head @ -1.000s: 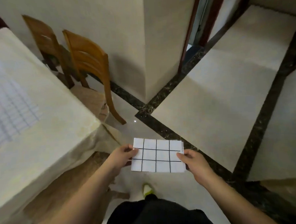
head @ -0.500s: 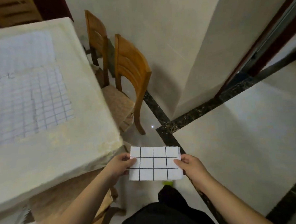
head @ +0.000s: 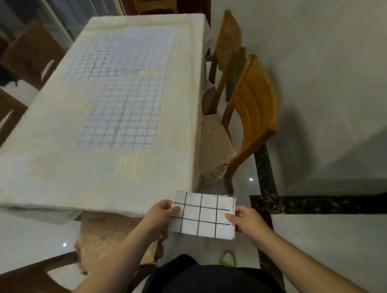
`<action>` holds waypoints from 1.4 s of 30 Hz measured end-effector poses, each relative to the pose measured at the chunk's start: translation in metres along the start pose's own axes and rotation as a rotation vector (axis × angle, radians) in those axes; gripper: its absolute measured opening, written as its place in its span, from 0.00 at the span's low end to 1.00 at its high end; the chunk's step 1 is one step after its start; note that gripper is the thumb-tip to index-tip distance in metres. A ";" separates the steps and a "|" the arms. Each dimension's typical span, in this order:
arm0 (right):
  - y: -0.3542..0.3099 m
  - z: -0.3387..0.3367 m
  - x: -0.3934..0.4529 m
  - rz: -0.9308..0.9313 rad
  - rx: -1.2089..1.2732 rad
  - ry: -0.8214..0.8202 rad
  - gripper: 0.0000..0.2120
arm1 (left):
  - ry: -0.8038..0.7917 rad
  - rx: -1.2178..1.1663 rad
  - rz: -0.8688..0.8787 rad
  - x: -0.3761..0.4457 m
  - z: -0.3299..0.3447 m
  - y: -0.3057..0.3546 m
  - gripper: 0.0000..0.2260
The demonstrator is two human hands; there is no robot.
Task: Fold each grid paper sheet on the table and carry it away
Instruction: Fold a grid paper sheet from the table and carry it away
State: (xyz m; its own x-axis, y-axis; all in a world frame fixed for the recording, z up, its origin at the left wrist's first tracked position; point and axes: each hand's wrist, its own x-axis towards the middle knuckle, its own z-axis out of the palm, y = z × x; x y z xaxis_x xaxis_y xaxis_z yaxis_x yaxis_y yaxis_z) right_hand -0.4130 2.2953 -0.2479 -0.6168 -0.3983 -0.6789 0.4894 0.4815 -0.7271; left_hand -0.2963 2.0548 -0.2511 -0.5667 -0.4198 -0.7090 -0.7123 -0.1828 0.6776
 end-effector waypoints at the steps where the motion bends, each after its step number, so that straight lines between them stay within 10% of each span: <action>1: -0.007 0.002 0.006 0.002 -0.014 -0.028 0.04 | 0.036 -0.037 -0.011 0.000 -0.004 -0.001 0.07; 17: -0.078 0.103 0.094 0.030 -0.234 -0.242 0.08 | 0.365 -0.038 0.005 0.067 -0.109 -0.005 0.06; 36: -0.094 0.139 0.145 0.066 -0.447 -0.073 0.04 | 0.392 0.459 0.232 0.113 -0.152 0.000 0.06; 42: -0.098 0.135 0.140 -0.187 -0.745 0.163 0.19 | 0.619 0.671 0.580 0.109 -0.153 -0.002 0.11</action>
State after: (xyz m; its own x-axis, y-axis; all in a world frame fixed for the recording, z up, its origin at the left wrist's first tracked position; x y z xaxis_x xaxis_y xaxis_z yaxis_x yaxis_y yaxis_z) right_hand -0.4643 2.0871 -0.2850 -0.7589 -0.4329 -0.4866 -0.1383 0.8372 -0.5291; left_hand -0.2934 1.8732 -0.3004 -0.7169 -0.6963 0.0345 -0.5912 0.6334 0.4993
